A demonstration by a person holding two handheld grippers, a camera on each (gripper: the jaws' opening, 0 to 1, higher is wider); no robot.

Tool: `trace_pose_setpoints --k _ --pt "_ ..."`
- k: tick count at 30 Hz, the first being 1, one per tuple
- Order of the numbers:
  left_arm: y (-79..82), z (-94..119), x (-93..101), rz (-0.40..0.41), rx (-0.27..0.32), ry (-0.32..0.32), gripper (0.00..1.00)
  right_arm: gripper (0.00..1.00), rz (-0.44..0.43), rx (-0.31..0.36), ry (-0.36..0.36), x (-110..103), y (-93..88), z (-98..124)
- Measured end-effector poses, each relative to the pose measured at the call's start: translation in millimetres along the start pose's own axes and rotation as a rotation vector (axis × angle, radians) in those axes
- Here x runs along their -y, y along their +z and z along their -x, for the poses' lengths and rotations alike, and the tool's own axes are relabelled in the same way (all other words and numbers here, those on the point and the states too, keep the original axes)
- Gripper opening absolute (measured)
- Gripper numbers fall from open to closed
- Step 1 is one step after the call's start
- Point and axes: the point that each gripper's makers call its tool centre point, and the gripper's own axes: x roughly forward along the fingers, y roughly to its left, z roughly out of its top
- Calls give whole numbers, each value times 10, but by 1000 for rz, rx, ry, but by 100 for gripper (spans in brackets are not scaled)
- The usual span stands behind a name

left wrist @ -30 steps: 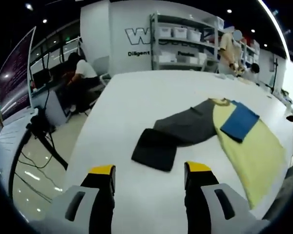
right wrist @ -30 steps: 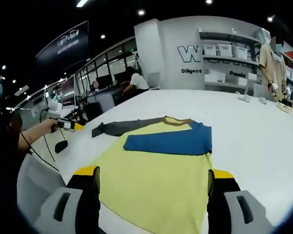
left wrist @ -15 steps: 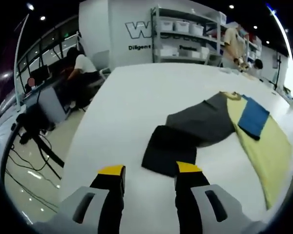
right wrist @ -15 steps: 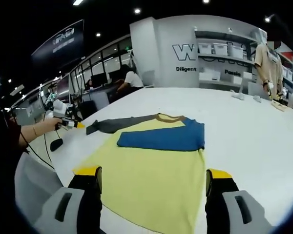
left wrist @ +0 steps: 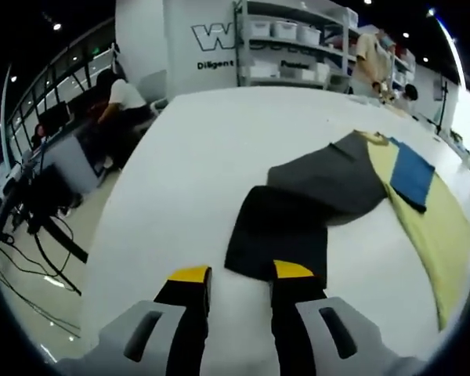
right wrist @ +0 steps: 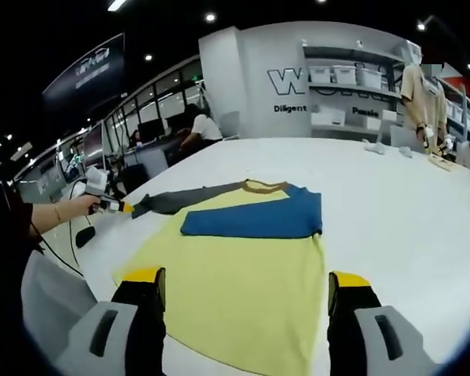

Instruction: Fold the garment on the visible template until the final outline fits inside the template.

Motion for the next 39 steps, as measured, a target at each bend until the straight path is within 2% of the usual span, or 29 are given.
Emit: trace_pose_setpoints --k 8,11,14,16,20,22,23,25,31,35,39 --pt "62 -67 9 -5 16 -4 20 81 -1 -10 -20 44 -46 20" --pt "109 -66 -33 25 34 14 23 80 0 -11 -17 32 -57 14" --pt "130 -82 -21 69 39 -20 26 80 8 -23 -21 39 -90 5" --pt "88 -108 -35 61 13 -14 23 79 8 -28 -23 47 -106 1" --pt "113 -135 -53 49 24 -7 19 79 7 -30 -22 46 -112 1" --pt "115 -147 -52 44 25 -8 12 79 10 -30 -27 58 -112 4" --pt "96 -150 -66 11 17 7 8 78 10 -35 -28 70 -122 6" --pt "114 -160 -14 16 26 -14 3 78 10 -34 -35 86 -126 6" --pt "117 -158 -39 24 28 -8 1 76 16 -43 -34 74 -151 -5" --pt "229 -51 -171 8 52 28 1 76 15 -32 -33 63 -126 -8" --pt "425 105 -320 -39 95 73 1 76 21 -29 -29 36 -120 -12"
